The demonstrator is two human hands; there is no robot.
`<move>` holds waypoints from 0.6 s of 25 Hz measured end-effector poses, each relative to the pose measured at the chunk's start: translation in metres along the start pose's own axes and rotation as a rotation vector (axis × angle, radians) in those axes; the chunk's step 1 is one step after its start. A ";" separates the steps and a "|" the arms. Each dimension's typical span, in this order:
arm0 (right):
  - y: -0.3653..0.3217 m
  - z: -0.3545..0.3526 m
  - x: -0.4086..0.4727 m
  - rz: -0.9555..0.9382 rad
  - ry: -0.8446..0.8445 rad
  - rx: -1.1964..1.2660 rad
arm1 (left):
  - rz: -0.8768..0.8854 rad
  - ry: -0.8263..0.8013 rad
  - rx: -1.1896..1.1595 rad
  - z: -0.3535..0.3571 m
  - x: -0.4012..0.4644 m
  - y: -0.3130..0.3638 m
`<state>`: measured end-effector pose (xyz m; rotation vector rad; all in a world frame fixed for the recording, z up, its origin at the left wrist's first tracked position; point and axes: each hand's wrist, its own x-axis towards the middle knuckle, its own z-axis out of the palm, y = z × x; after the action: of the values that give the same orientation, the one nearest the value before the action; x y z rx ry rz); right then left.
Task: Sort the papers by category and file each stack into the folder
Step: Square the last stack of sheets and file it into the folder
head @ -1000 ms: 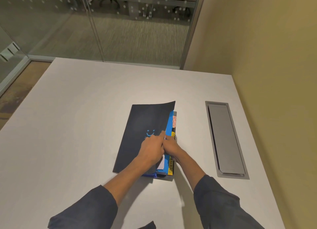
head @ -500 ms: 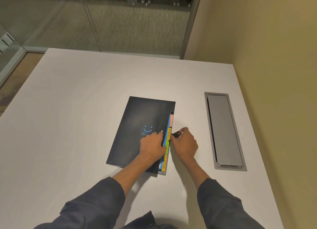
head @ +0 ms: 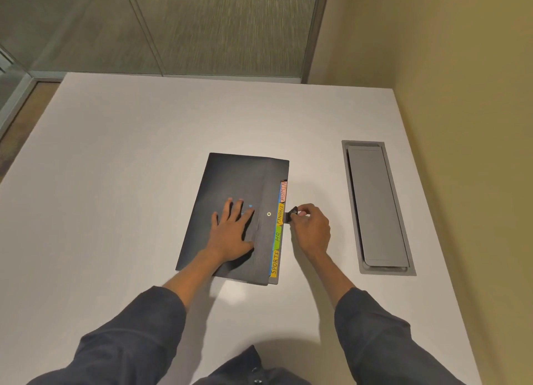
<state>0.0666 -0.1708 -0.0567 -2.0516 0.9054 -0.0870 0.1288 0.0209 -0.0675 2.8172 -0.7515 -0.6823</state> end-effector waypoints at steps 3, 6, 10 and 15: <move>0.000 0.006 -0.002 -0.132 -0.059 0.013 | -0.031 -0.057 0.020 0.010 -0.001 -0.004; 0.004 0.016 -0.002 -0.271 -0.122 -0.111 | -0.043 -0.049 -0.030 0.023 0.000 0.001; 0.014 0.032 -0.003 -0.424 -0.192 -0.412 | -0.063 -0.039 -0.066 0.030 0.002 0.008; 0.020 0.040 -0.008 -0.535 -0.182 -0.558 | -0.067 -0.040 -0.061 0.031 0.002 0.008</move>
<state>0.0646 -0.1453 -0.0944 -2.7272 0.2570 0.0744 0.1125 0.0120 -0.0941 2.7923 -0.6334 -0.7606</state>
